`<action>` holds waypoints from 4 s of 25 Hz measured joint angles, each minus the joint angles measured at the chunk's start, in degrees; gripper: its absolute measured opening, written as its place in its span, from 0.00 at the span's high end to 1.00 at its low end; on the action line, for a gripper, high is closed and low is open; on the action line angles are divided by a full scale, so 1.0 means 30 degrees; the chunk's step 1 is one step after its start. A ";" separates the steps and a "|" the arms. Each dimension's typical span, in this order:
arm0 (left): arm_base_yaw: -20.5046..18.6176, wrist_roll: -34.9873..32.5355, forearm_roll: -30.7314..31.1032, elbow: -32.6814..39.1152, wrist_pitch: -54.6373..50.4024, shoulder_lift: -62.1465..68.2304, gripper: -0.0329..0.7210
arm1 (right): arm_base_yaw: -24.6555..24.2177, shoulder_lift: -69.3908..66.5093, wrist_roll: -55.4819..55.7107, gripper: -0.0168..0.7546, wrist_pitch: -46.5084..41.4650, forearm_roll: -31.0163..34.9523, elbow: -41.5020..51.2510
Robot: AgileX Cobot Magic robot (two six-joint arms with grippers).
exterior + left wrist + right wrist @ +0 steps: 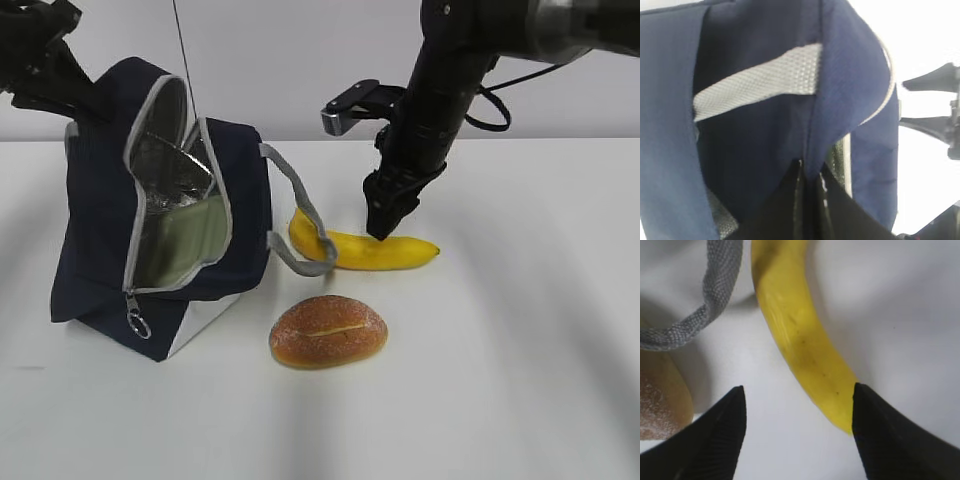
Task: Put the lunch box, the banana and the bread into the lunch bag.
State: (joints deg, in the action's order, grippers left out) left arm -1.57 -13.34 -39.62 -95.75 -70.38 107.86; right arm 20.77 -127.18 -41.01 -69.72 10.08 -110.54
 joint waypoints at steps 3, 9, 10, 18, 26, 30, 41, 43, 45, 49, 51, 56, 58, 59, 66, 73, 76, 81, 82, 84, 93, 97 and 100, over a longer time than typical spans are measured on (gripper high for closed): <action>-0.0108 0.0000 -0.0368 0.0000 0.0000 0.0000 0.98 | 0.0000 -0.0468 -0.1472 0.31 0.0485 0.0590 0.0000; -0.0108 -0.0261 -0.0738 0.0000 0.0000 0.0000 0.98 | 0.0115 -0.1204 -0.4061 0.31 0.1576 0.1116 0.0000; -0.0108 -0.0308 -0.0729 0.0000 0.0000 0.0000 0.98 | 0.0160 -0.1331 -0.4506 0.31 0.1727 0.1267 0.0000; -0.0108 -0.0470 -0.0791 0.0000 0.0000 0.0000 0.98 | 0.0188 -0.1903 -0.6878 0.30 0.2865 0.1618 0.0000; -0.0108 -0.0541 -0.0834 0.0000 0.0000 0.0000 0.98 | 0.0188 -0.2814 -0.7435 0.31 0.2951 0.1968 0.0000; -0.0108 -0.0569 -0.0864 0.0000 0.0000 0.0000 0.98 | 0.0188 -0.2984 -0.7600 0.38 0.3059 0.1968 0.0000; -0.0108 -0.0612 -0.0864 0.0000 0.0000 0.0000 0.98 | 0.0188 -0.2984 -0.7727 0.55 0.3204 0.1926 0.0000; -0.0108 -0.0612 -0.0864 0.0000 0.0000 0.0000 0.98 | 0.0188 -0.2916 -0.7332 0.55 0.3066 0.1386 0.0000; -0.0108 -0.0612 -0.0864 0.0000 0.0000 0.0000 0.98 | 0.0100 -0.2559 -0.6588 0.55 0.2753 0.0336 0.0000; -0.0108 -0.0612 -0.0864 0.0000 0.0000 0.0000 0.98 | -0.0580 -0.1526 -0.5053 0.55 0.2233 -0.0941 0.0000; -0.0108 -0.0612 -0.0864 0.0000 0.0000 0.0000 0.98 | -0.1095 -0.0987 -0.4446 0.55 0.2131 -0.1154 0.0000; -0.0108 -0.0612 -0.0864 0.0000 0.0000 0.0000 0.98 | -0.1851 0.0856 -0.2618 0.55 0.1771 -0.1312 0.0000; -0.0108 -0.0612 -0.0911 0.0000 0.0000 0.0000 0.98 | -0.1851 0.1904 -0.2057 0.55 0.1628 -0.0715 0.0000; -0.0108 -0.0612 -0.0911 0.0000 0.0000 0.0000 0.98 | -0.1851 0.2428 -0.1725 0.55 0.1537 -0.0086 0.0000; -0.0108 -0.0612 -0.1361 0.0000 0.0000 0.0000 0.98 | -0.1339 0.5036 0.0221 0.55 0.0201 0.5605 0.0000; -0.0108 -0.0612 -0.1480 0.0000 0.0000 0.0000 0.98 | 0.1086 0.5250 0.2403 0.55 -0.0205 0.6070 0.0000; -0.0108 -0.0612 -0.1480 0.0000 0.0000 0.0000 0.98 | 0.2227 0.5250 0.3009 0.55 -0.0169 0.6323 0.0000; -0.0108 -0.0612 -0.1721 0.0000 0.0000 0.0000 0.98 | 0.3236 0.4343 0.4182 0.55 0.0535 0.7738 0.0000; -0.0108 -0.0612 -0.1797 0.0000 0.0000 0.0000 0.98 | 0.3283 0.3965 0.4273 0.55 0.0767 0.8296 0.0000; -0.0108 -0.0612 -0.1889 0.0000 0.0000 0.0000 0.98 | 0.3328 0.3215 0.4612 0.55 0.1302 0.8989 0.0000; -0.0108 -0.0612 -0.2004 0.0000 0.0000 0.0000 0.98 | 0.3826 0.1686 0.6236 0.55 0.4671 1.0212 0.0000; -0.0108 -0.0612 -0.2004 0.0000 0.0000 0.0000 0.98 | 0.4368 0.1456 0.6298 0.55 0.6065 1.1093 0.0000; -0.0108 -0.0612 -0.2004 0.0000 0.0000 0.0000 0.98 | 0.4535 0.0926 0.6298 0.55 0.6358 1.1298 0.0000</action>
State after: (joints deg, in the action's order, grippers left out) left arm -1.89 -15.18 -45.63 -95.75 -70.38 107.86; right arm 34.38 -124.40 -22.11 -50.65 43.97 -110.54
